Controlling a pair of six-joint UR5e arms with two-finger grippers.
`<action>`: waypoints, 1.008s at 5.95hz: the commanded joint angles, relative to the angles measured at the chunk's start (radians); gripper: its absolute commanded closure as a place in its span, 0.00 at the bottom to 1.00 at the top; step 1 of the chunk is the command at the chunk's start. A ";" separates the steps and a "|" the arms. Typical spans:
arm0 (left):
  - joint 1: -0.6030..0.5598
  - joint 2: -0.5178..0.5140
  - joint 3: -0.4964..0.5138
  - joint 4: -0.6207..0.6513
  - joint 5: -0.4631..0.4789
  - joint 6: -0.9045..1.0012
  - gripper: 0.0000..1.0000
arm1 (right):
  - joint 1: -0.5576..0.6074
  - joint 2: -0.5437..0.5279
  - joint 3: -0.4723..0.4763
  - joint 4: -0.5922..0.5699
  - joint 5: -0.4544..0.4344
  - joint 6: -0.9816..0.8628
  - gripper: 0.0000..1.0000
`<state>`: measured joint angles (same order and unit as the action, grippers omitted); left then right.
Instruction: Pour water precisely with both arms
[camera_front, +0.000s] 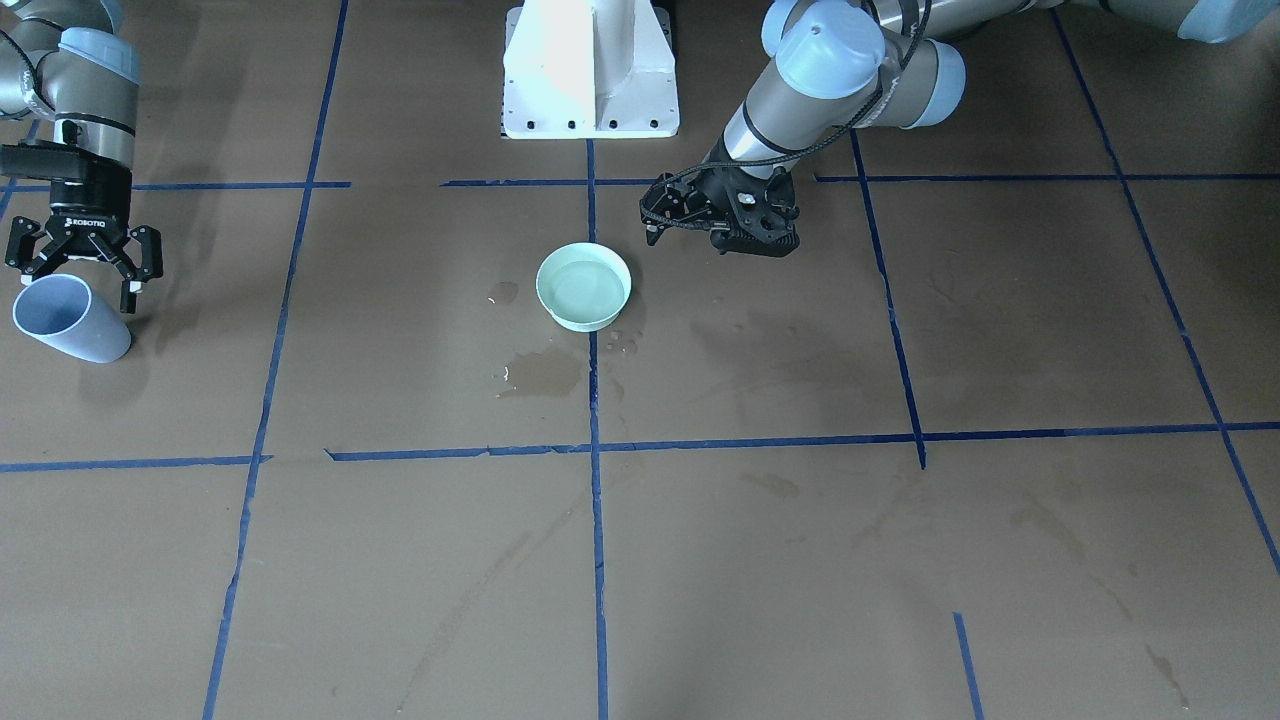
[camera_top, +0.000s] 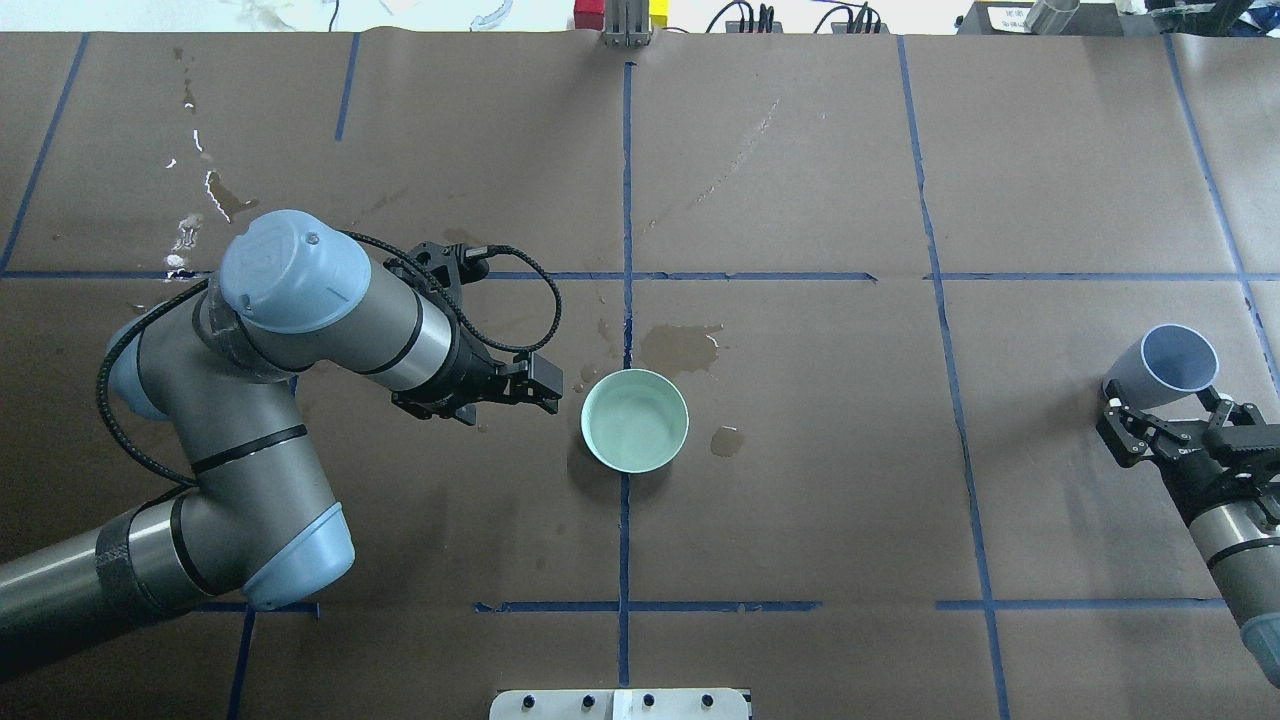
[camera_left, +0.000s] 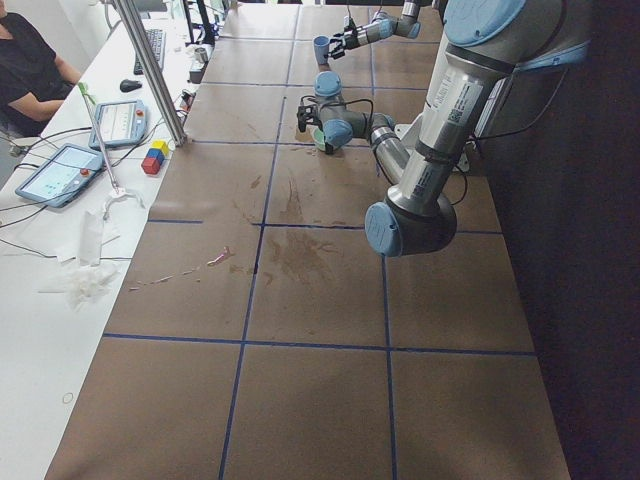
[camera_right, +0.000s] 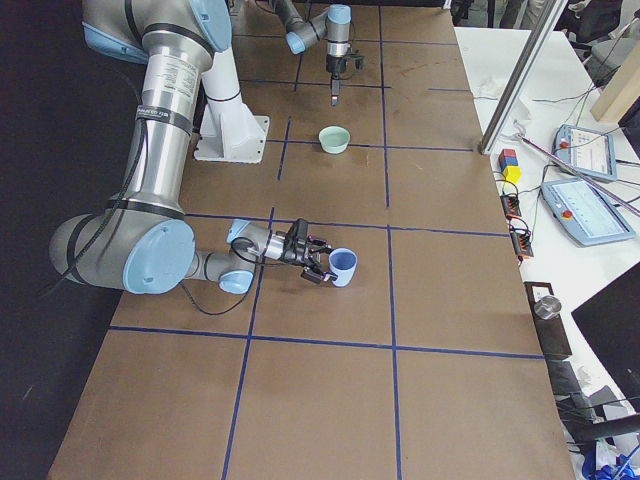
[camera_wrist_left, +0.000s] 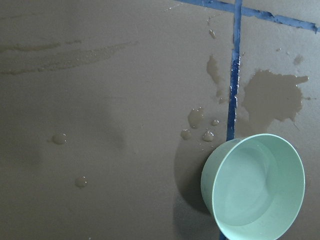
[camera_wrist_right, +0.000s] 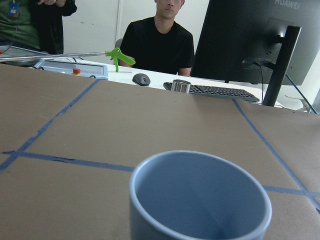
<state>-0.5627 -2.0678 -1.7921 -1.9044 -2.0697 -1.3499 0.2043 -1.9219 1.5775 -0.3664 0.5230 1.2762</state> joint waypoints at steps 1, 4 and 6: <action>-0.003 0.000 0.000 0.001 0.000 0.000 0.00 | 0.010 0.001 -0.017 0.006 0.000 -0.001 0.02; -0.003 0.000 -0.001 0.001 0.000 0.000 0.00 | 0.049 0.010 -0.024 0.004 0.020 -0.027 0.03; -0.005 0.000 -0.003 0.001 0.000 0.000 0.00 | 0.058 0.033 -0.024 0.004 0.032 -0.040 0.03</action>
<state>-0.5668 -2.0678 -1.7938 -1.9037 -2.0694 -1.3499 0.2564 -1.9022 1.5541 -0.3619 0.5464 1.2454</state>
